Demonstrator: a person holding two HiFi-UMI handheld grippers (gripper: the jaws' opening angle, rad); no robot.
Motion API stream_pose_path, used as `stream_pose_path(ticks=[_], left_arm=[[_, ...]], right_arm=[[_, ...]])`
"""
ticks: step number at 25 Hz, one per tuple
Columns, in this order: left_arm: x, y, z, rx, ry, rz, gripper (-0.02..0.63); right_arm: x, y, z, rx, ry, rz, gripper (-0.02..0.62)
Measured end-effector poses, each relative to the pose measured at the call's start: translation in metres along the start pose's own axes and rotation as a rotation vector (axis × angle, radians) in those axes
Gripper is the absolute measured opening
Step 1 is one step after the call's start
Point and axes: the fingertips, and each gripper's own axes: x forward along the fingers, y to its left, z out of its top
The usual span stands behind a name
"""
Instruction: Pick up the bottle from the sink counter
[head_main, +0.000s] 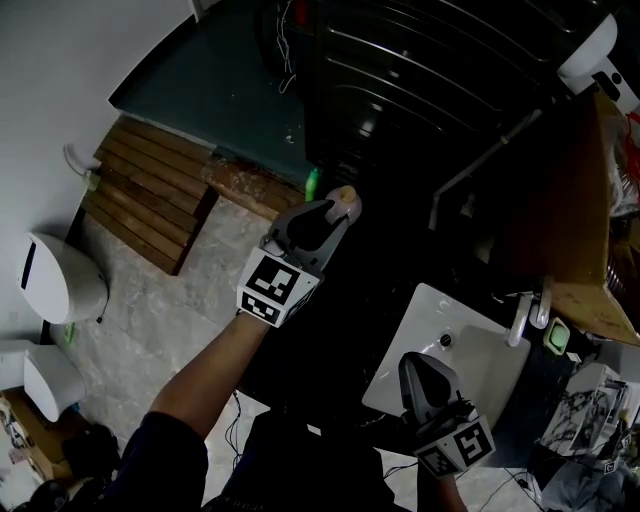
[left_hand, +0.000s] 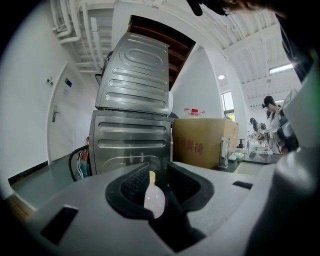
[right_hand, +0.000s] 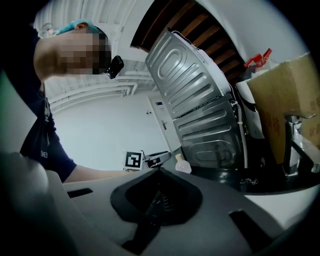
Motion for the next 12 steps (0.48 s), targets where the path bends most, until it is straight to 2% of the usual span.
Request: stream_pose_path(ticks=[7, 12], left_arm=[[0.02, 0.008, -0.013, 0.004, 0.024, -0.003, 0.168], [0.032, 0.013, -0.024, 0.009, 0.053, -0.019, 0.186]], right_arm=[[0.008, -0.01, -0.006, 0.012, 0.009, -0.012, 0.018], [0.018, -0.015, -0.007, 0.013, 0.018, -0.011, 0.018]])
